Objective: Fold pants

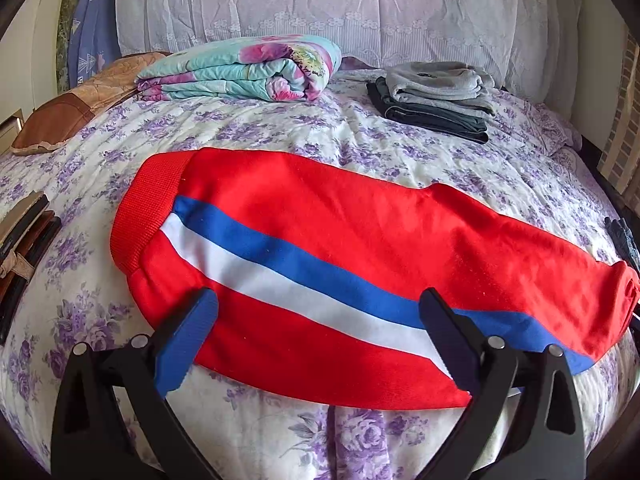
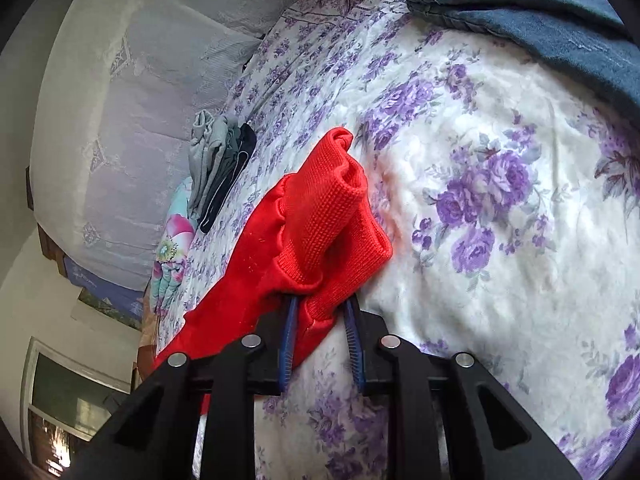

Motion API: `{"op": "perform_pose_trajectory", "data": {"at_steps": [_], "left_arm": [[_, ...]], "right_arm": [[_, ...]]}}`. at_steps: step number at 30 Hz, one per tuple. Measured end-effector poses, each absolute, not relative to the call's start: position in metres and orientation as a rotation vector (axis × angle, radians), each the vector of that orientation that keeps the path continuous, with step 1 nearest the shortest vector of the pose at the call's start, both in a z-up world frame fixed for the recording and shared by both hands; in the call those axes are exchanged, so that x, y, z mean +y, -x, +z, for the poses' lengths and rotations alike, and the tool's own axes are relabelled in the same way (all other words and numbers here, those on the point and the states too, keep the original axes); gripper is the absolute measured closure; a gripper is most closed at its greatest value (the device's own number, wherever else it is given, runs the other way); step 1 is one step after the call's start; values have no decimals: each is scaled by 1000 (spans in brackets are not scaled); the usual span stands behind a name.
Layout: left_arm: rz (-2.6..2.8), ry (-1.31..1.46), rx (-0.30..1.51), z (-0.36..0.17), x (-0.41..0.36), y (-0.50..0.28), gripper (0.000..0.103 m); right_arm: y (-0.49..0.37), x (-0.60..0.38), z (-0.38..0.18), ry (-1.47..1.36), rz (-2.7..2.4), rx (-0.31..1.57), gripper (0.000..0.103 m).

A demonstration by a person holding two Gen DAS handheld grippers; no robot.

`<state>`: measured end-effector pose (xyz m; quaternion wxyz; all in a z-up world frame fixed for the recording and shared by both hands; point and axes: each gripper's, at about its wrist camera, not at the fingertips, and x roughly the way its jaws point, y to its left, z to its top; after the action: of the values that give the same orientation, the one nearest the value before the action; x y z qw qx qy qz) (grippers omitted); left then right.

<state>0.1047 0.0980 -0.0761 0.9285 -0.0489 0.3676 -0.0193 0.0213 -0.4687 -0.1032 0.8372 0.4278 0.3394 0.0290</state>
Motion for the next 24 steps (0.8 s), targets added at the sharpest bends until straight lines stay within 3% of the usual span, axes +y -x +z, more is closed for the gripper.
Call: {"op": "perform_pose_trajectory", "data": {"at_steps": [9, 13, 15, 18, 20, 24], "left_arm": [[-16, 92, 762, -76, 91, -99, 5], [-31, 35, 749, -81, 70, -88, 5], [1, -25, 745, -85, 60, -85, 5], [-12, -24, 752, -85, 62, -85, 5], [-28, 5, 752, -86, 67, -86, 5], [-21, -16, 738, -90, 64, -86, 5]], "right_arm": [[-27, -483, -54, -764, 42, 571, 89], [-25, -514, -103, -844, -7, 688, 91], [-16, -514, -99, -832, 16, 664, 89], [12, -520, -76, -837, -107, 555, 59], [21, -526, -64, -848, -126, 498, 57], [-8, -519, -63, -865, -35, 567, 58]]}}
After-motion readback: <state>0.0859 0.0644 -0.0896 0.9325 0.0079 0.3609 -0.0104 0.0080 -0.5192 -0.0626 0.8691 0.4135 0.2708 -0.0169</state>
